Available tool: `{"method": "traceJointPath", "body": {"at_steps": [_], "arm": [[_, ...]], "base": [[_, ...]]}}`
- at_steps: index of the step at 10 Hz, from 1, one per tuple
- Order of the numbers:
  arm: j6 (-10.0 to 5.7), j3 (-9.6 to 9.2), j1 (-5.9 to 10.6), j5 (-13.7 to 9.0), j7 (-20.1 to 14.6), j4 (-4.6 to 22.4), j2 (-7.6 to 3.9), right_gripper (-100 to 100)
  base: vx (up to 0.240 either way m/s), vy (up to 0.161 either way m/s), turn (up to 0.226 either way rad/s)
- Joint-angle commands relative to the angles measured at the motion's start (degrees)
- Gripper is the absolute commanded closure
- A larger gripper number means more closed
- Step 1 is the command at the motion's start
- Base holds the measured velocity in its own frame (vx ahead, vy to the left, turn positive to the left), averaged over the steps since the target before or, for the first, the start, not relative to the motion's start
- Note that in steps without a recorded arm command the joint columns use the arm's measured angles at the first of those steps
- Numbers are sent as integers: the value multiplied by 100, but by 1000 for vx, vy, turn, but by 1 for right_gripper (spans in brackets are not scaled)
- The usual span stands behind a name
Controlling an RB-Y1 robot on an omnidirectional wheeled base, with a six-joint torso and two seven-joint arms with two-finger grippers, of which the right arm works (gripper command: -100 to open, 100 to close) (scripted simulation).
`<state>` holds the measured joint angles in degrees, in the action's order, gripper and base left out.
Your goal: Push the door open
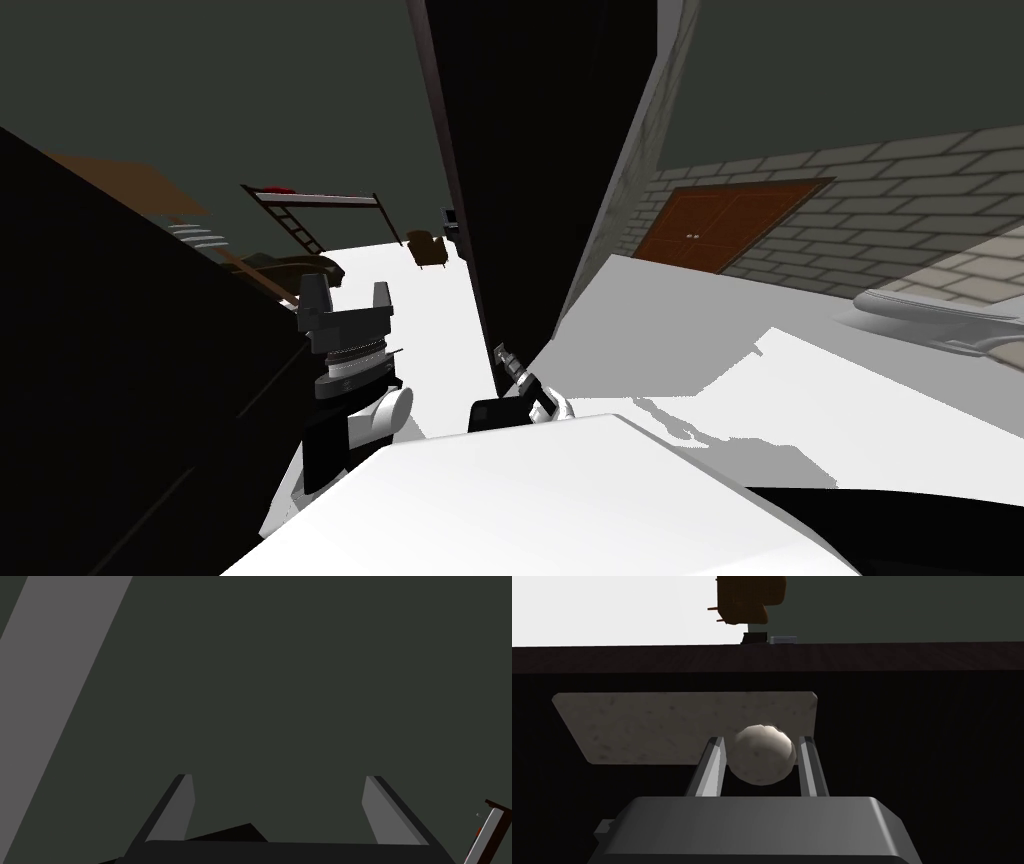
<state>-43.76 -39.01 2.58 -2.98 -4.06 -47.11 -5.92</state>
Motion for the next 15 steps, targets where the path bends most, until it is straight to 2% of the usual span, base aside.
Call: {"method": "traceJointPath", "body": {"at_steps": [1,4,5,9,13,14,15], "arm": [[-13,146,58,-36,44,13,9,100],[-10,380,89,-88,112,79,22,100],[-10,380,89,-88,112,79,22,100],[-6,648,125,-147,191,154,48,100],[-1,987,171,-222,290,249,102,100],[58,894,91,-200,275,118,87,-100],[58,894,91,-200,275,118,87,-100]], "base": [[128,177,-33],[133,162,-46],[89,108,-6],[95,115,-39],[147,140,-66],[-51,49,-53],[-169,-30,-4]]}}
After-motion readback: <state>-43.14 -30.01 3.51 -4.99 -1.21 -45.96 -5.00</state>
